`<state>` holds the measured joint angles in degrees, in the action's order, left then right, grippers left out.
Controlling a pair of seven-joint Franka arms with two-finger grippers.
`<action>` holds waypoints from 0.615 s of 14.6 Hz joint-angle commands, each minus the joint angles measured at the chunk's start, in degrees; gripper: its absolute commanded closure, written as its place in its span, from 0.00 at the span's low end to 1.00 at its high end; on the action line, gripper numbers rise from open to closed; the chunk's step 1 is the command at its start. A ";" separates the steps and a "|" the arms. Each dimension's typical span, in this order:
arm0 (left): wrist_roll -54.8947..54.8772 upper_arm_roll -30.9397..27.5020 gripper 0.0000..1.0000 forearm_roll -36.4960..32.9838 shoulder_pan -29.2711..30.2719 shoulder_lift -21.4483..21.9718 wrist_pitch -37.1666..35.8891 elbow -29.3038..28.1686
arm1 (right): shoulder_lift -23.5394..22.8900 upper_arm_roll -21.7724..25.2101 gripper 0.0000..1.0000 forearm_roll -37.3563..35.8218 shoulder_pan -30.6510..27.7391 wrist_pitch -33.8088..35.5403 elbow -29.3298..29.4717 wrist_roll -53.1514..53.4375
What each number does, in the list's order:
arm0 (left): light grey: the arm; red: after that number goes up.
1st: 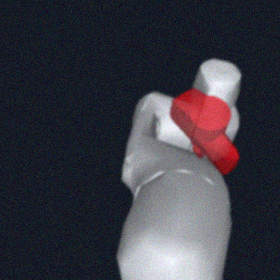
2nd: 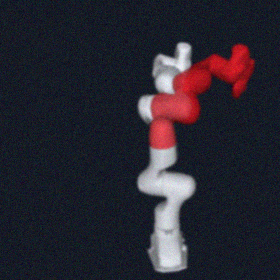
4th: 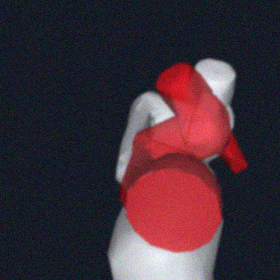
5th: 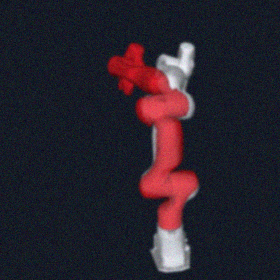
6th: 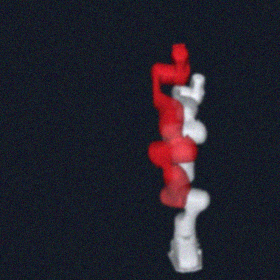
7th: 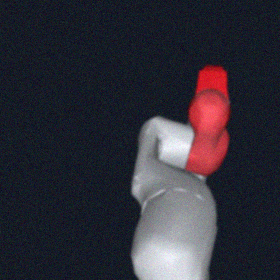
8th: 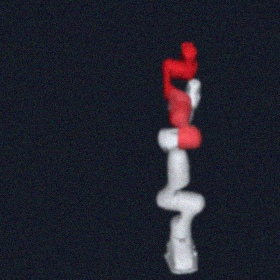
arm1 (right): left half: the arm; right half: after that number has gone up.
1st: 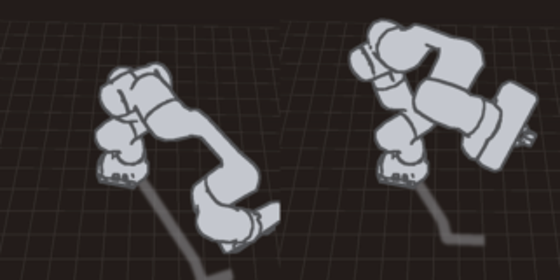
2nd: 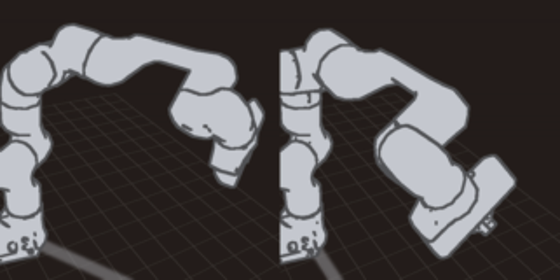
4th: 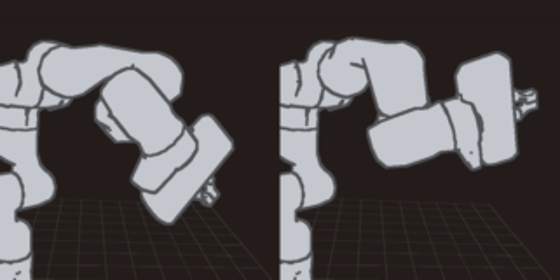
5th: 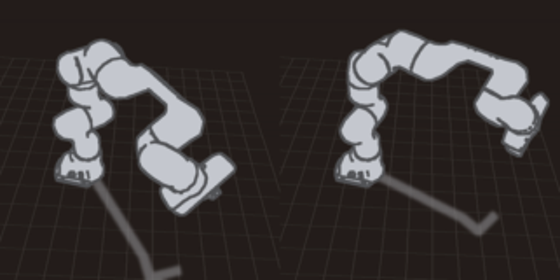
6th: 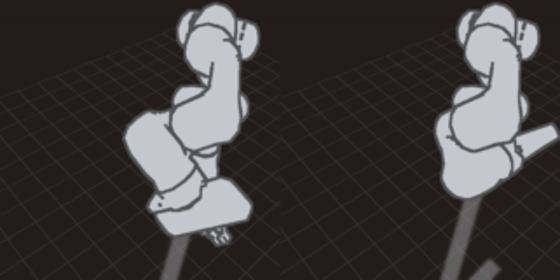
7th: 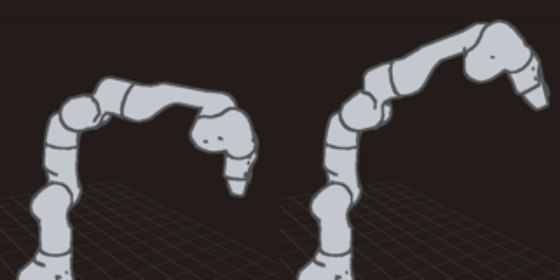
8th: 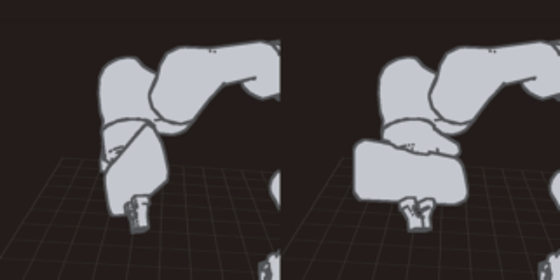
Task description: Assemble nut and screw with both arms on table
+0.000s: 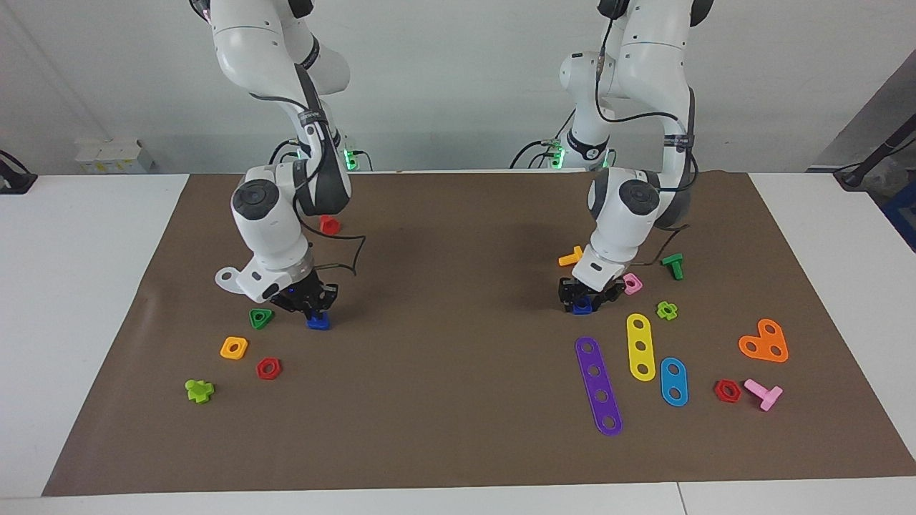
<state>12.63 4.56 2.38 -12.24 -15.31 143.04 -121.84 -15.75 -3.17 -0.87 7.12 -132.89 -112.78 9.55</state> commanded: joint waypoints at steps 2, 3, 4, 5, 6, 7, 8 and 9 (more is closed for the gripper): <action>-0.15 -0.26 1.00 -0.98 -0.07 0.54 -1.97 -0.50 | 0.11 -0.17 1.00 0.34 7.80 2.28 4.31 14.31; -0.15 -0.26 1.00 -0.98 0.02 0.54 -2.50 -0.24 | -0.15 -0.17 1.00 0.34 10.17 2.29 4.84 17.92; -0.15 -0.26 1.00 -0.98 0.02 0.54 -3.03 0.29 | -0.42 -0.17 1.00 0.34 12.19 2.29 5.11 21.09; -0.15 -0.26 1.00 -1.06 0.11 0.45 -4.68 1.77 | -0.68 -0.17 1.00 0.34 13.87 2.20 5.46 24.08; -0.15 -0.26 1.00 -1.24 0.11 0.28 -7.48 4.13 | -1.29 -0.17 1.00 0.34 15.54 2.29 6.07 26.46; -0.15 -0.26 1.00 -2.29 0.20 0.02 -10.82 7.03 | -2.17 -0.17 1.00 0.26 17.03 2.38 6.95 28.83; -0.15 -0.26 1.00 -3.17 0.28 -1.38 -14.07 10.54 | -3.22 -0.17 1.00 -0.01 18.35 2.46 8.00 30.86; -0.15 -0.26 1.00 -3.35 0.54 -2.26 -17.41 13.97 | -4.19 -0.08 1.00 -0.44 19.50 2.46 8.79 32.88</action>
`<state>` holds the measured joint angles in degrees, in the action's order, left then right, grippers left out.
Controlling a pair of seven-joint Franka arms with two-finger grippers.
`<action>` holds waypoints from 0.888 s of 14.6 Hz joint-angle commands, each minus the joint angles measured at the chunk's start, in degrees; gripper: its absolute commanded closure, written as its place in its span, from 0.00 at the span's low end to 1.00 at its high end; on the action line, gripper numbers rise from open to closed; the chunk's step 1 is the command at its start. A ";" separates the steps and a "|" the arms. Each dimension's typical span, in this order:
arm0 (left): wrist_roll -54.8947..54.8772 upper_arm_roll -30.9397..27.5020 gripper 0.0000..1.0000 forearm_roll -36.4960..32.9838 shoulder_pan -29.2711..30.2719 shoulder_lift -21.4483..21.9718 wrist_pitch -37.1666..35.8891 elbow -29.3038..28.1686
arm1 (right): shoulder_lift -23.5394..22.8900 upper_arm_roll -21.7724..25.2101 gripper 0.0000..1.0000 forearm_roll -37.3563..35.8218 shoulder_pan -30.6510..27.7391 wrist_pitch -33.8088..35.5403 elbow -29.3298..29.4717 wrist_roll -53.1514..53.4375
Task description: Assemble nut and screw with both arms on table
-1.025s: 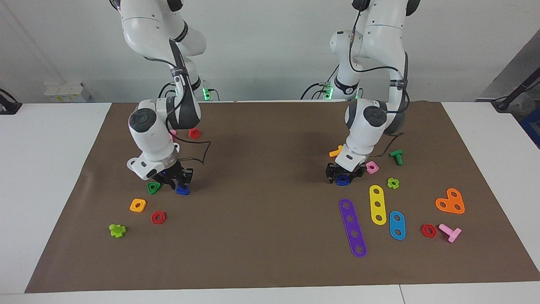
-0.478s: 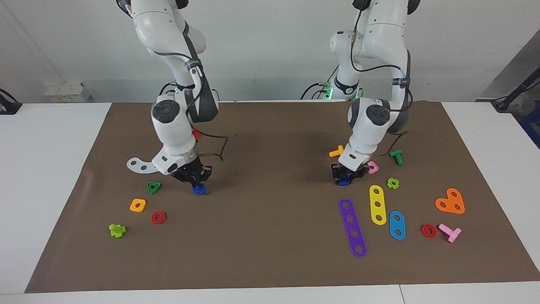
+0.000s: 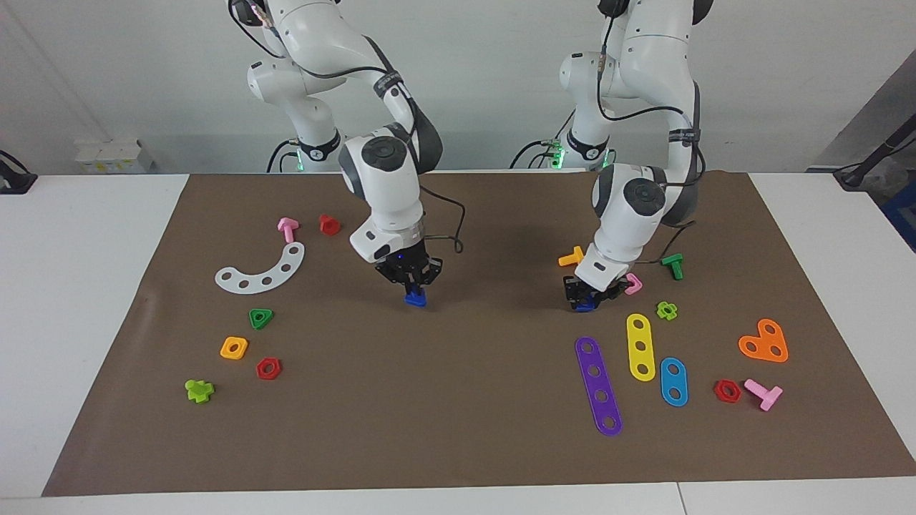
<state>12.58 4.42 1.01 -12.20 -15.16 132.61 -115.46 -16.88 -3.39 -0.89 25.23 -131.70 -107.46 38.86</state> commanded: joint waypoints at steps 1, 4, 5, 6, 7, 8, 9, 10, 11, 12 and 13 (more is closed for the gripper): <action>-0.10 -0.11 1.00 -1.98 0.51 -2.59 -9.71 10.15 | -3.33 0.13 1.00 -0.60 2.09 1.27 3.75 4.72; 0.69 -0.11 1.00 -1.45 0.17 -3.64 -11.58 13.60 | -3.34 0.13 1.00 -0.60 3.06 1.27 2.97 5.78; 1.30 -0.11 1.00 -1.36 -0.19 -3.65 -11.58 13.69 | -3.34 0.05 1.00 -0.60 3.15 1.27 2.70 5.96; 2.61 -0.11 1.00 -1.45 -0.54 -3.82 -11.50 14.04 | -3.34 0.05 1.00 -0.60 3.33 1.35 2.52 6.05; 4.19 -0.03 1.00 -1.45 -1.32 -4.08 -11.23 15.00 | -3.07 0.13 1.00 -0.60 4.11 2.05 1.91 6.75; 6.20 -0.11 1.00 -1.28 -3.07 -4.61 -11.06 16.05 | -2.90 0.13 1.00 -0.60 4.38 2.32 1.56 7.62; 8.23 -0.03 1.00 -1.27 -4.22 -4.87 -11.14 17.10 | -2.90 0.13 1.00 -0.60 4.39 2.32 1.56 7.63; 9.46 -0.02 1.00 -1.27 -5.02 -5.31 -11.23 17.90 | -2.90 0.13 1.00 -0.69 4.39 2.32 1.56 7.63; 10.00 -0.02 1.00 -1.19 -5.98 -5.40 -11.58 18.78 | -2.90 0.13 0.94 -0.69 4.47 2.32 1.56 7.72; 10.70 -0.02 1.00 -1.10 -7.03 -5.49 -11.67 19.13 | -2.81 0.13 0.85 -0.69 4.56 2.50 1.56 7.72; 11.93 -0.02 1.00 -0.66 -7.39 -5.75 -11.58 19.40 | -2.81 0.13 0.75 -0.69 4.65 2.41 1.47 7.81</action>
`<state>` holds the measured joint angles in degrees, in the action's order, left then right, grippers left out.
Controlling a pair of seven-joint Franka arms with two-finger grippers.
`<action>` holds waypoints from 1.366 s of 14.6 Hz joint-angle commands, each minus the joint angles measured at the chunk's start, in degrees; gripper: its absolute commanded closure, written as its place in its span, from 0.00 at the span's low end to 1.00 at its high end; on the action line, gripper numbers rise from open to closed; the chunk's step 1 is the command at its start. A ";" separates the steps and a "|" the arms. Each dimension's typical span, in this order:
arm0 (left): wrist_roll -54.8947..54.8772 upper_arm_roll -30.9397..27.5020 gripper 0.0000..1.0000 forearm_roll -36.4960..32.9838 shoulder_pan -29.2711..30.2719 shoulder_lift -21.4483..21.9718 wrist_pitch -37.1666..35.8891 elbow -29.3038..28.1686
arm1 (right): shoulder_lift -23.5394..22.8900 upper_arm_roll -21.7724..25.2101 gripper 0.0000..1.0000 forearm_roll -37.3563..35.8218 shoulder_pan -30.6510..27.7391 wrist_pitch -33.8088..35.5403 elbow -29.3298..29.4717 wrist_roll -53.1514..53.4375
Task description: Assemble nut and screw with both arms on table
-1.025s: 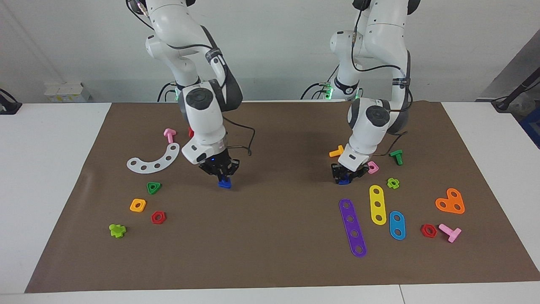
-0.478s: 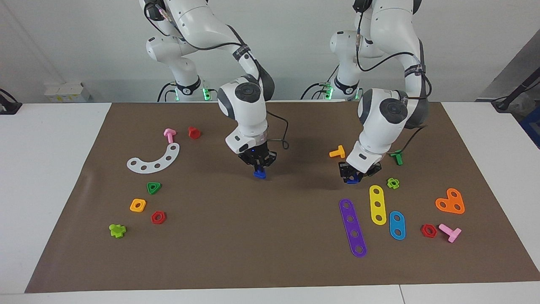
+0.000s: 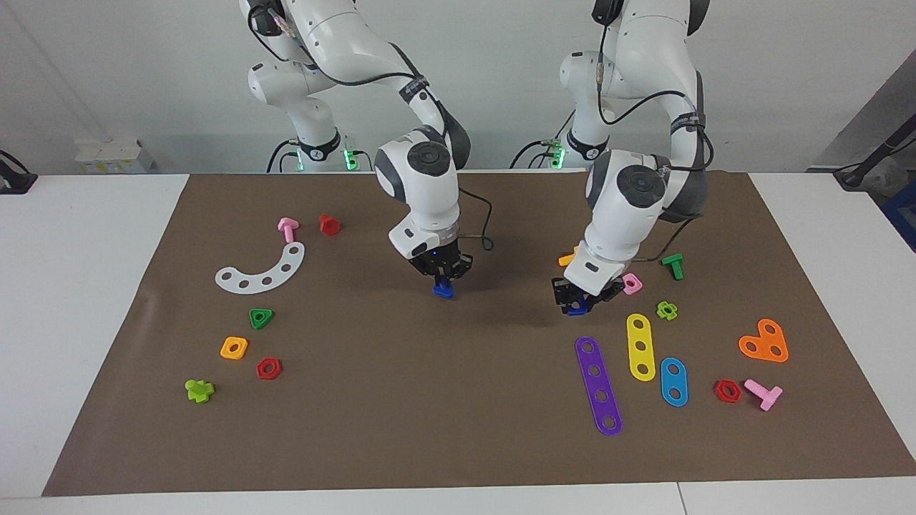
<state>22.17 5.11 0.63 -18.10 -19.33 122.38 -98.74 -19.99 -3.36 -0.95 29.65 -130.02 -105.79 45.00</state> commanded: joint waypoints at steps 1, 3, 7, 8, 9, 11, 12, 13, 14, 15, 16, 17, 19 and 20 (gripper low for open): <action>2.79 -0.71 1.00 -0.10 -1.67 -1.94 -1.53 3.55 | 0.30 0.11 0.57 -0.63 0.23 0.82 -0.21 1.67; 2.97 -0.71 1.00 0.07 -2.55 -2.20 -2.50 4.69 | 0.74 0.11 0.42 -0.63 -0.12 1.08 -0.12 1.59; 5.86 -0.71 1.00 1.47 -4.74 -2.90 -2.50 5.84 | 5.21 0.03 0.00 -0.28 -3.36 1.96 -0.12 0.54; 7.70 -0.80 1.00 2.09 -5.97 -2.91 -2.41 5.84 | 6.61 0.02 0.00 -0.10 -4.85 2.74 -0.21 0.10; 9.54 -0.80 1.00 2.09 -7.11 -2.99 -2.41 5.75 | 7.84 0.02 0.00 0.16 -6.26 4.14 -0.12 -1.39; 13.67 -0.71 1.00 1.92 -10.19 -2.99 -1.98 5.40 | 10.57 0.02 0.00 0.51 -9.77 6.43 -0.21 -5.43; 15.52 -0.71 1.00 2.18 -11.59 -3.08 -1.54 5.31 | 12.06 0.02 0.00 0.51 -11.88 7.49 -0.21 -7.45; 17.45 -0.71 1.00 2.18 -13.43 -3.69 -1.01 5.31 | 13.64 -0.06 0.00 0.60 -13.72 8.97 -0.21 -10.08; 20.17 -0.71 1.00 2.18 -15.02 -4.13 -0.40 5.31 | 15.31 0.02 0.00 1.56 -15.66 10.82 -0.21 -12.98; 22.11 -0.80 1.00 2.18 -16.34 -4.66 0.74 5.23 | 16.72 0.02 0.00 2.96 -17.77 12.58 -0.21 -15.79; 23.61 -0.80 1.00 2.18 -17.13 -5.27 1.80 5.14 | 17.78 0.02 0.00 4.28 -19.96 13.72 -0.12 -18.43; 24.67 -0.71 1.00 2.18 -17.84 -5.45 2.33 5.14 | 18.75 0.02 0.00 4.64 -21.90 14.61 -0.12 -21.50; 25.73 -0.71 1.00 2.10 -19.07 -6.15 3.21 4.70 | 19.98 0.37 0.00 4.65 -24.72 17.41 0.84 -26.69; 25.82 -0.80 1.00 2.01 -19.60 -6.51 4.17 4.18 | 20.60 0.55 0.00 4.65 -25.69 18.82 1.28 -28.80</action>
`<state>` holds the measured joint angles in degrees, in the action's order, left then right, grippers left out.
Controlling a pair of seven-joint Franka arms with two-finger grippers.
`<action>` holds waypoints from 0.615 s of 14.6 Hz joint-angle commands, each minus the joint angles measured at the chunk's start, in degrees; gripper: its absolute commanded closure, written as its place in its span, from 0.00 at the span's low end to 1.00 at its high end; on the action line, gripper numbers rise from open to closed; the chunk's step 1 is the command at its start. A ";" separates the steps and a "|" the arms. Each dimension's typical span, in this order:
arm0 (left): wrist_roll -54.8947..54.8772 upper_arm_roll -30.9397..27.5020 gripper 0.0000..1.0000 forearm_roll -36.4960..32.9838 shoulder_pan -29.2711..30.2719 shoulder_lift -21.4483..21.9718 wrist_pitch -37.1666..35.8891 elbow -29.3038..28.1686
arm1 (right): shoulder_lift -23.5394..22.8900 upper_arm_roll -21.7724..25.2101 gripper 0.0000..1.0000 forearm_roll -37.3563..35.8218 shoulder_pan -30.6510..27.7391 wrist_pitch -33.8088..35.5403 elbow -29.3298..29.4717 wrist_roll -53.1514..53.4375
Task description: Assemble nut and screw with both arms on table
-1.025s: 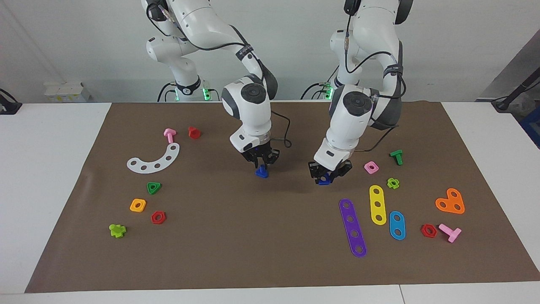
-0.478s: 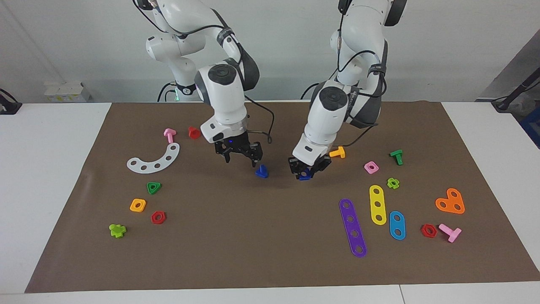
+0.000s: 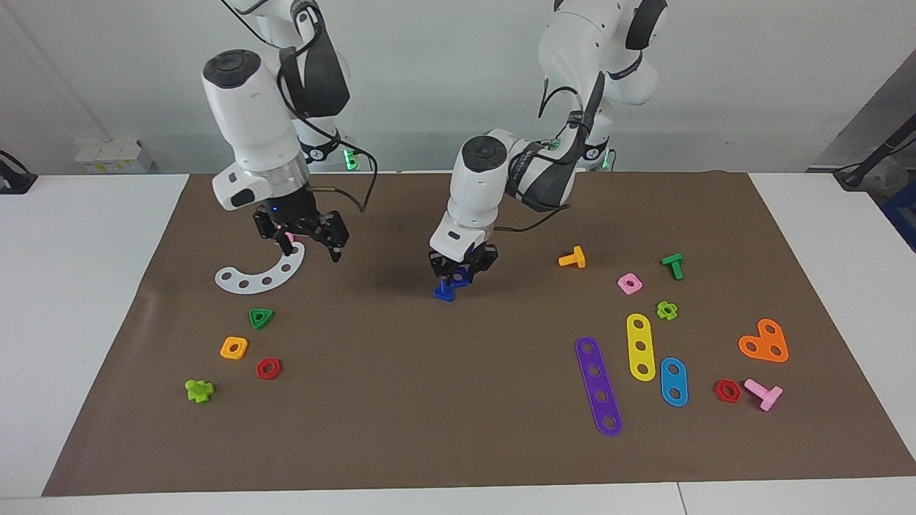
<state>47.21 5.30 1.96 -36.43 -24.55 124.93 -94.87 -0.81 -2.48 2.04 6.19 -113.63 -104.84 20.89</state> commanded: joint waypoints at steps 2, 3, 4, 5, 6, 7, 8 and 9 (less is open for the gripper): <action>1.13 -1.00 1.00 0.59 -1.45 -1.37 2.51 -0.32 | 1.69 -0.07 0.00 1.65 -3.98 6.38 3.22 -7.60; 1.48 -0.91 1.00 0.59 -1.62 -1.37 2.69 -0.49 | 1.51 0.02 0.00 1.57 -4.43 8.75 5.24 -8.40; 1.75 -0.91 1.00 0.59 -1.88 -1.37 2.78 -0.93 | 1.42 0.02 0.00 1.13 -4.61 10.86 6.83 -9.01; 1.84 -0.91 1.00 0.59 -1.97 -1.46 2.78 -1.11 | 1.42 0.02 0.00 0.78 -4.69 12.45 8.06 -9.54; 1.84 -0.91 1.00 0.77 -2.06 -1.37 2.78 -1.54 | 1.34 0.02 0.00 0.77 -4.70 14.29 9.12 -10.77; 1.84 -0.91 1.00 0.77 -2.15 -1.37 3.30 -1.90 | 1.25 0.02 0.00 0.60 -4.70 15.79 10.26 -12.87; 2.01 -0.91 1.00 0.86 -2.58 -1.37 4.35 -2.51 | 1.16 0.02 0.00 0.51 -4.70 17.02 10.88 -15.06; 2.62 -0.91 1.00 0.86 -2.68 -1.37 5.84 -3.38 | 1.33 0.02 0.00 0.42 -4.61 17.56 11.06 -16.30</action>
<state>48.51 5.32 1.96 -37.64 -26.26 127.63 -95.86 1.00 -2.24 2.08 2.06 -98.29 -95.61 8.31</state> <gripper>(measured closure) 0.529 0.000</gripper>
